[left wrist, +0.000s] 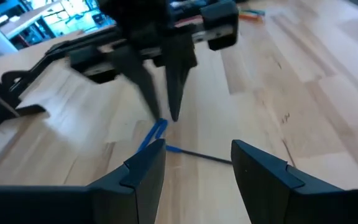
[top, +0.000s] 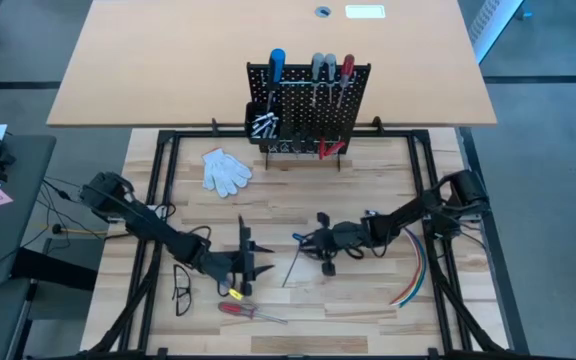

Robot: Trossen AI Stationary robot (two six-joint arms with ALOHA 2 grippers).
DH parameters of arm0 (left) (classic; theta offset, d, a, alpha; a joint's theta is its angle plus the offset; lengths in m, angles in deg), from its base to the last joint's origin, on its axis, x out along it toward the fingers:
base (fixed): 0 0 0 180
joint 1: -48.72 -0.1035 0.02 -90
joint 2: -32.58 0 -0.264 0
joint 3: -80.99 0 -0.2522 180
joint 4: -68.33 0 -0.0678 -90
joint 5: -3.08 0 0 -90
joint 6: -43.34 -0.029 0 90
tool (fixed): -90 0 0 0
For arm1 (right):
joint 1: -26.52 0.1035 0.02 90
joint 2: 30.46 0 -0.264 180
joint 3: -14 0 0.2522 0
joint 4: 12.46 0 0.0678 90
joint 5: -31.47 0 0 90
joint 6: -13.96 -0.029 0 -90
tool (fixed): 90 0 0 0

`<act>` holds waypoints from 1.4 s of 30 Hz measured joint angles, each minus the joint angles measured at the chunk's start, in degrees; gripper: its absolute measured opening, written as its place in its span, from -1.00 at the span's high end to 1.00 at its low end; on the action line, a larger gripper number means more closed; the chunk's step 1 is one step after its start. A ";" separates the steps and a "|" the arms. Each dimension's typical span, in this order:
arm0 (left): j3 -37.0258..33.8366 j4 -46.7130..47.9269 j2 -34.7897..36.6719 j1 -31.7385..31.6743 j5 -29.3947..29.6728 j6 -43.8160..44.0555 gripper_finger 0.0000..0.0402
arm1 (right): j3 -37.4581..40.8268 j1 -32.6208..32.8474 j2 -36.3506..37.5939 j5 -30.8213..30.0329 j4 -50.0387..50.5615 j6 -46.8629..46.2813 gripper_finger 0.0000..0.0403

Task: Hang tools onto peg board
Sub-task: Hang the blue pick tool on the pegboard

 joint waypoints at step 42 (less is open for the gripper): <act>6.46 20.63 -3.66 -1.77 0.20 9.61 0.12 | -10.77 -11.44 -14.96 22.65 4.80 8.66 1.00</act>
